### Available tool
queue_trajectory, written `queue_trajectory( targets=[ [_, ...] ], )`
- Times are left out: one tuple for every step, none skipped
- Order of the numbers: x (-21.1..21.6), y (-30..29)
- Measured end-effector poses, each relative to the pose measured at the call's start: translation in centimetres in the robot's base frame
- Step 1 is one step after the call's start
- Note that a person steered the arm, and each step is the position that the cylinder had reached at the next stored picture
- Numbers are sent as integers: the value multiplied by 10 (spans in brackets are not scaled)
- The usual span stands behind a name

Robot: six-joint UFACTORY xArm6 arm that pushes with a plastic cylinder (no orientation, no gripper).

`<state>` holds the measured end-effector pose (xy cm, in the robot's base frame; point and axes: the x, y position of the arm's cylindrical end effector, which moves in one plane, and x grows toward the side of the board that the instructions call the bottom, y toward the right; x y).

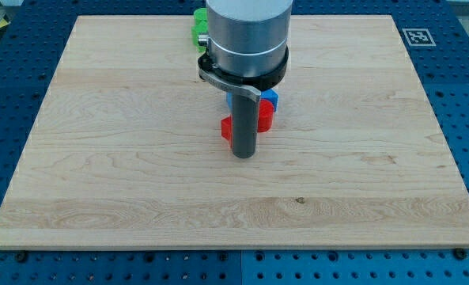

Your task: Move your arm towards center left

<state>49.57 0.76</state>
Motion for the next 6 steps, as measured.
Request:
queue_trajectory(
  targets=[
    [-4,0],
    [-4,0],
    [4,-5],
    [12,-47],
    [12,-105],
    [11,-117]
  ],
)
